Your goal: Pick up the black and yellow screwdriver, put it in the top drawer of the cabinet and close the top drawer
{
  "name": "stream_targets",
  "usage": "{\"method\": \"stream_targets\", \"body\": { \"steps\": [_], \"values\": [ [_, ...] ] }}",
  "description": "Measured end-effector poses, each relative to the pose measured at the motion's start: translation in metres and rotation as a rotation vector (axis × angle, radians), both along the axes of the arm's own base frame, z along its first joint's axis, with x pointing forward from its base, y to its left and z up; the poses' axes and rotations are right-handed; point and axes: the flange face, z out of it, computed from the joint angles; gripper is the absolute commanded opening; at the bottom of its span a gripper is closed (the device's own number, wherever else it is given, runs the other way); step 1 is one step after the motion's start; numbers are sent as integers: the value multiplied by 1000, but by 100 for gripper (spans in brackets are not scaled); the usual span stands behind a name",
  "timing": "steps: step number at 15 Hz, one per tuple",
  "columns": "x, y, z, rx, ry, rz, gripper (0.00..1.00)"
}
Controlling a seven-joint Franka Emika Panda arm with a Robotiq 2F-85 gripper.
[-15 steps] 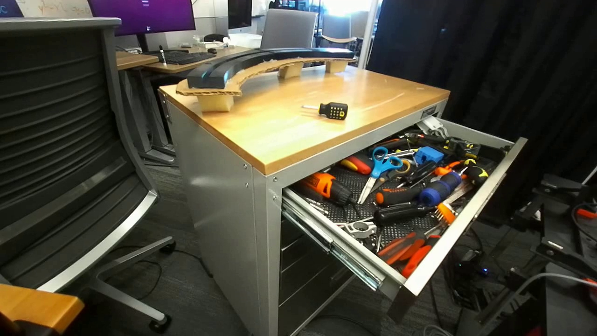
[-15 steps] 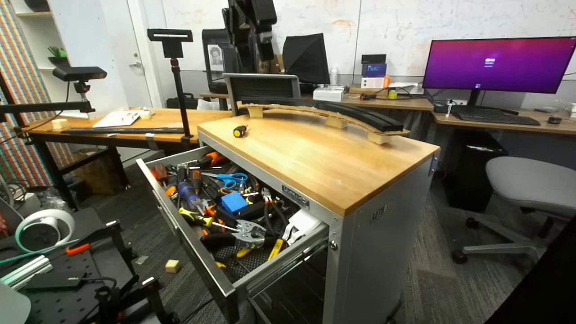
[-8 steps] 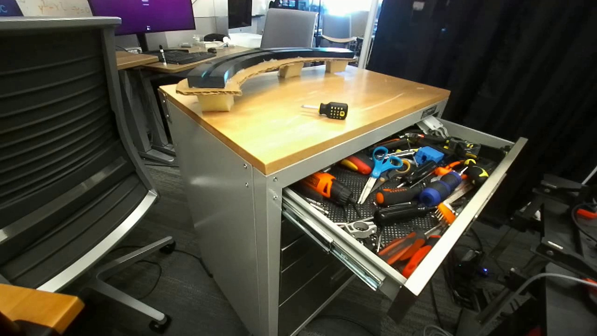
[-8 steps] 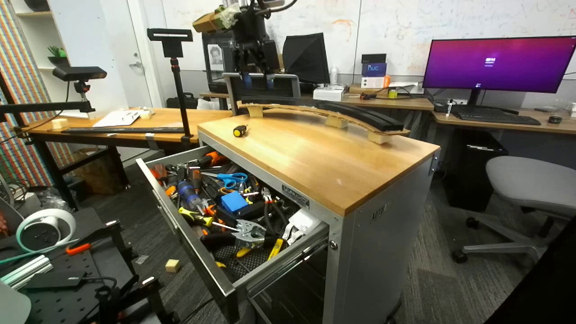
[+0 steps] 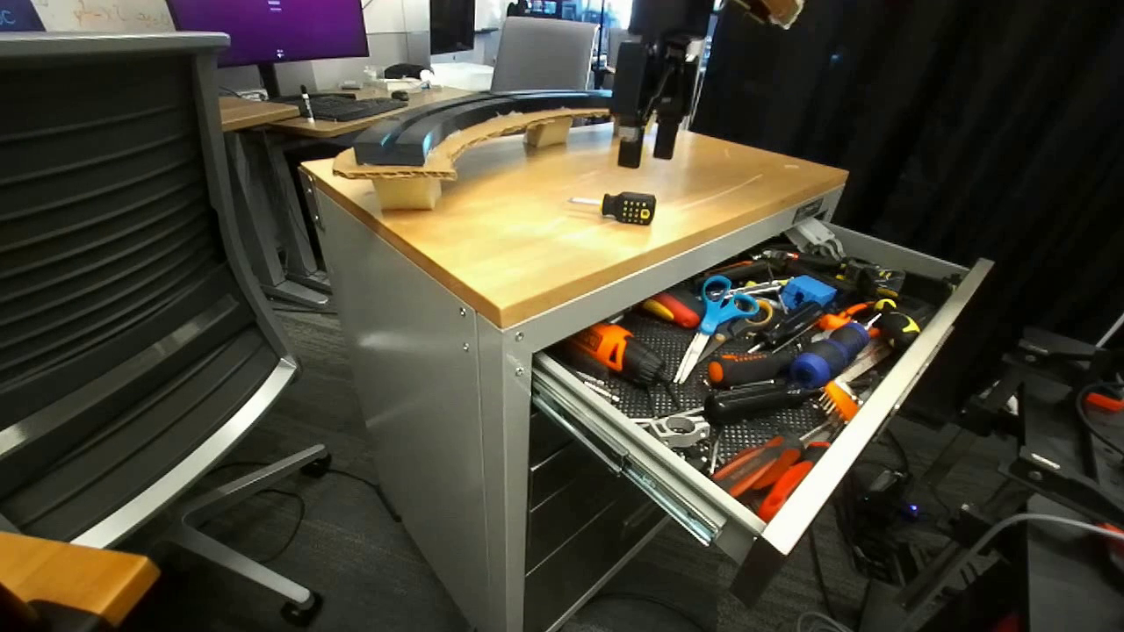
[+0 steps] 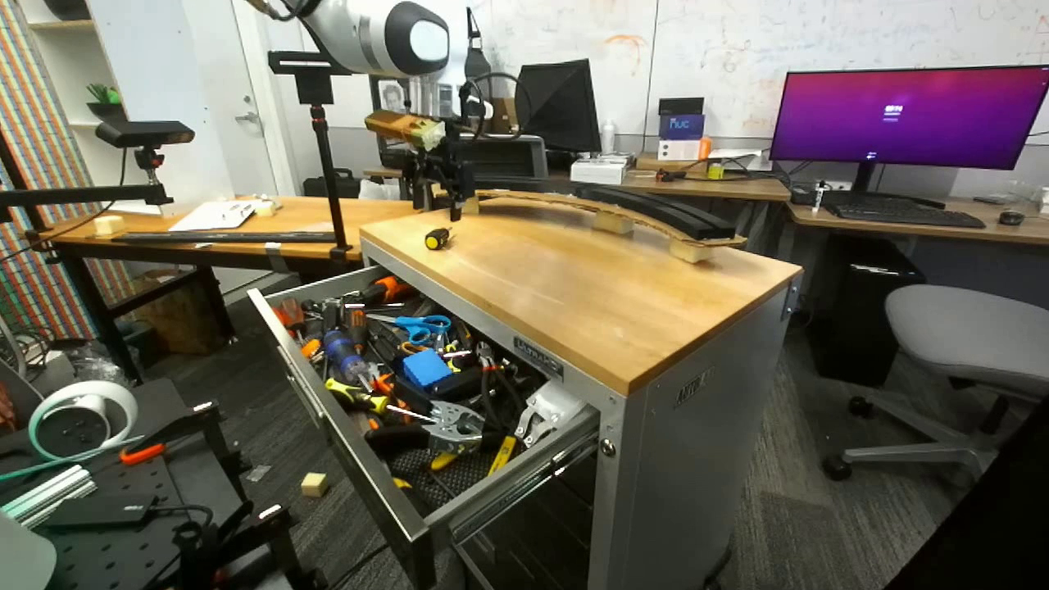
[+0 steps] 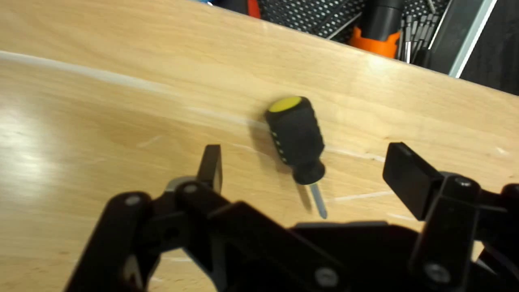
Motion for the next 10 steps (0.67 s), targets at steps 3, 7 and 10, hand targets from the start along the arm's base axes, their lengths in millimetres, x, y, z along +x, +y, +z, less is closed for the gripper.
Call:
{"method": "stream_targets", "body": {
  "steps": [3,7,10],
  "values": [
    [19,24,-26,20,36,63,74],
    [34,20,-40,-33,50,80,56],
    [35,9,-45,-66,57,69,30]
  ]
}}
